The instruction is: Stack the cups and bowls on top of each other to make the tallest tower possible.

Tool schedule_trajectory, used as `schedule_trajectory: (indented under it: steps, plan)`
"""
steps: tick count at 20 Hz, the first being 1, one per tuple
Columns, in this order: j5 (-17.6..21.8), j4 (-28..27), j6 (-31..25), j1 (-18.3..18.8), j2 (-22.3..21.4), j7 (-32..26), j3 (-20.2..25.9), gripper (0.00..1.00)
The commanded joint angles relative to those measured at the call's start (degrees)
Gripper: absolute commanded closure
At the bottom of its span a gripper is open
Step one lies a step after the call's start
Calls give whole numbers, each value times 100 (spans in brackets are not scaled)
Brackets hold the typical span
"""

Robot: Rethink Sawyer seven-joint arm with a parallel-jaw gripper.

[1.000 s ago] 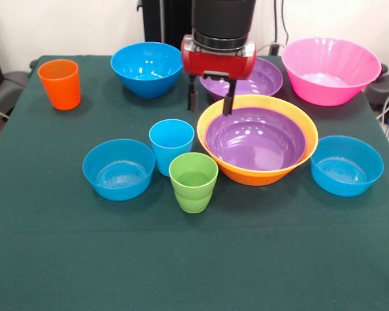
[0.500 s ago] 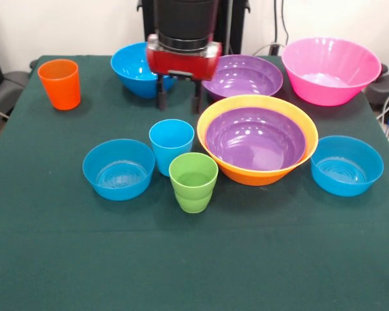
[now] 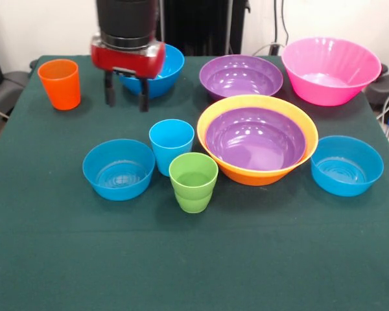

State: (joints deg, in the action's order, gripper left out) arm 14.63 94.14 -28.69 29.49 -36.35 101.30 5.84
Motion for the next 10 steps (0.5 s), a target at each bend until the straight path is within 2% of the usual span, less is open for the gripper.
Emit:
schedule_trajectory:
  steps: [1,6,10]
  plan:
    - [757,91,-158,409,330,-1264,757,0]
    - [1061,-249,-443,761,475,-1546,972,0]
    - [1196,-518,-630,857,662,-1613,1142,0]
